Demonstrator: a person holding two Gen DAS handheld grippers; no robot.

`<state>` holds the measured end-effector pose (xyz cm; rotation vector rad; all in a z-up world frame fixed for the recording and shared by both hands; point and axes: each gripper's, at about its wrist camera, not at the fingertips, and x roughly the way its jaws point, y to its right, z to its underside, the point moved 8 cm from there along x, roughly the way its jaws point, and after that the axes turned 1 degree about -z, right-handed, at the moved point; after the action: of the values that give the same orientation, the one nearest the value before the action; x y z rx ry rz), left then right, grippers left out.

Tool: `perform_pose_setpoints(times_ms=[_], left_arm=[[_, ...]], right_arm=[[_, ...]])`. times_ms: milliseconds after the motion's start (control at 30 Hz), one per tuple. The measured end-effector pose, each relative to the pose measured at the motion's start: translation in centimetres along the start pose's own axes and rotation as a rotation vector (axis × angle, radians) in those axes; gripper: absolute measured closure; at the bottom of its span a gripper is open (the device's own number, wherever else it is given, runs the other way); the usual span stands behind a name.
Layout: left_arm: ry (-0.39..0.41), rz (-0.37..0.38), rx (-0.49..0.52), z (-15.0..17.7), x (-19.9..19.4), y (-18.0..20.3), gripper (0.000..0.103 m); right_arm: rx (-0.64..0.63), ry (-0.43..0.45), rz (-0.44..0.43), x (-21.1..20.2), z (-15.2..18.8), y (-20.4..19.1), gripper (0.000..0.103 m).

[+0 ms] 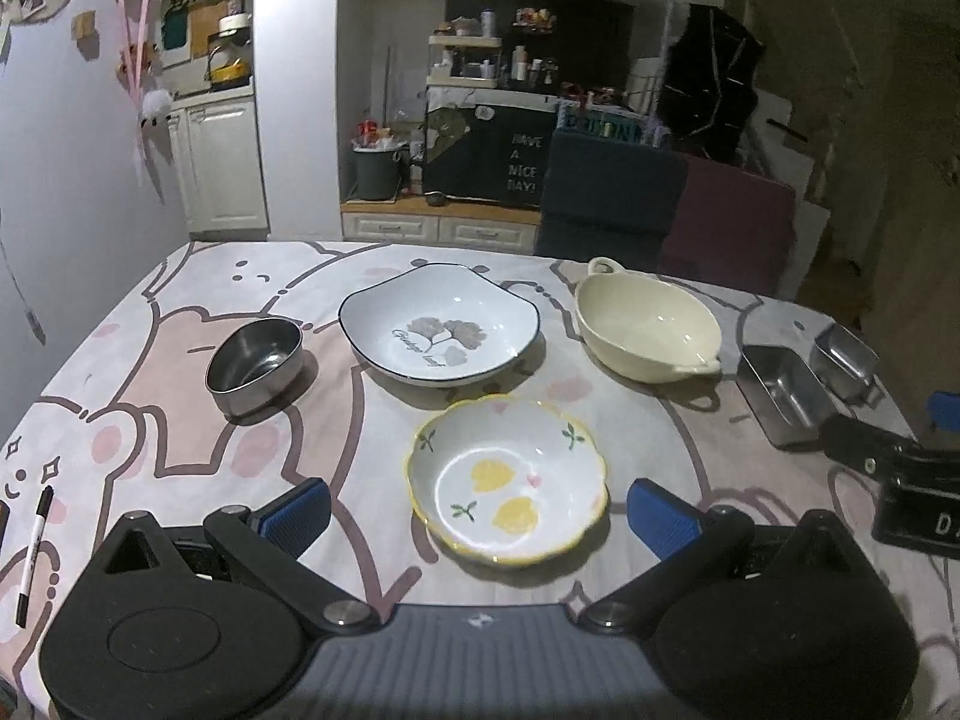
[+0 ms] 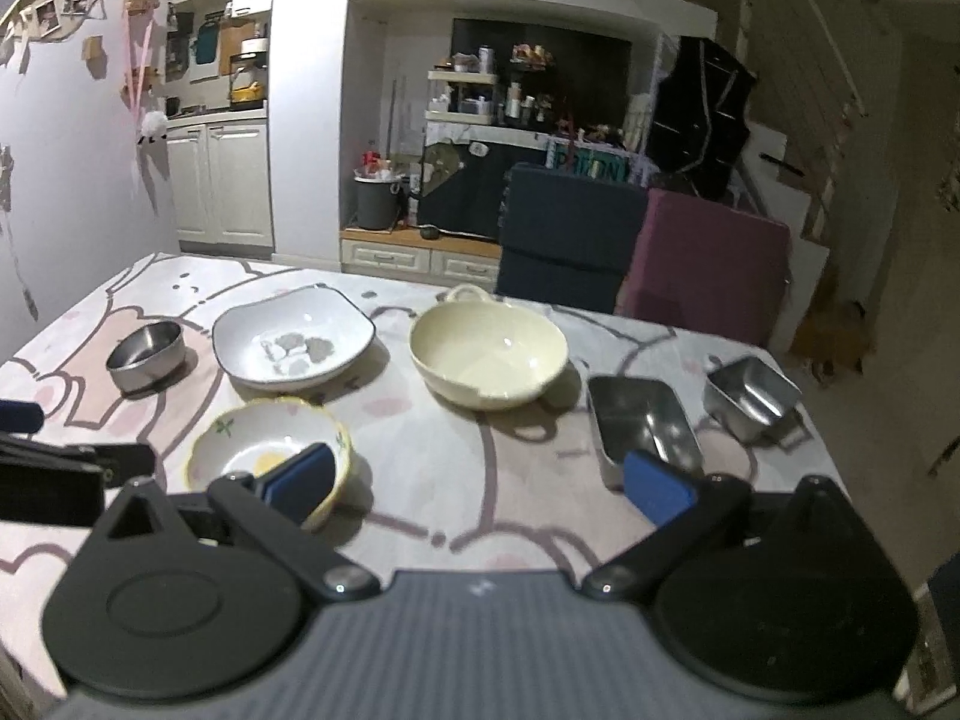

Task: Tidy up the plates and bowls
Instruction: 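Move both grippers toward the white ginkgo-print square plate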

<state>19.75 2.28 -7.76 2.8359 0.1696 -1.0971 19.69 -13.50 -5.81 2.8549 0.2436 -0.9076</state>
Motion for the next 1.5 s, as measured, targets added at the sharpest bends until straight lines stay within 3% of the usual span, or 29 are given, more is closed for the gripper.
perform_pose_setpoints(times_ms=[433, 567, 967, 1167, 1300, 1400, 1500], left_arm=[[-0.008, -0.122, -0.202, -6.2, 7.0, -4.1, 0.0], [-0.017, -0.162, -0.255, -7.5, 10.0, -5.4, 0.0], [-0.02, -0.244, -0.392, -9.5, 16.7, -9.3, 0.0], [-0.028, -0.271, -0.445, -9.6, 19.5, -11.1, 0.0], [-0.062, -0.254, -0.461, -9.6, 20.8, -11.7, 0.0], [-0.076, -0.243, -0.471, -9.4, 21.3, -11.9, 0.0], [-0.097, -0.227, -0.504, -9.1, 22.1, -12.1, 0.0]], right_arm=[[-0.022, 0.086, -0.101, 7.3, -7.0, -0.7, 0.0], [-0.028, 0.094, -0.091, 10.0, -8.5, -0.8, 0.0], [-0.017, 0.044, -0.187, 18.5, -12.7, -2.4, 0.0], [-0.005, 0.023, -0.191, 22.6, -14.3, -3.5, 0.0], [0.039, 0.035, -0.3, 25.4, -15.6, -4.7, 0.0], [0.038, -0.012, -0.376, 27.6, -16.0, -5.6, 0.0], [0.013, -0.06, -0.385, 30.2, -16.5, -6.6, 0.0]])
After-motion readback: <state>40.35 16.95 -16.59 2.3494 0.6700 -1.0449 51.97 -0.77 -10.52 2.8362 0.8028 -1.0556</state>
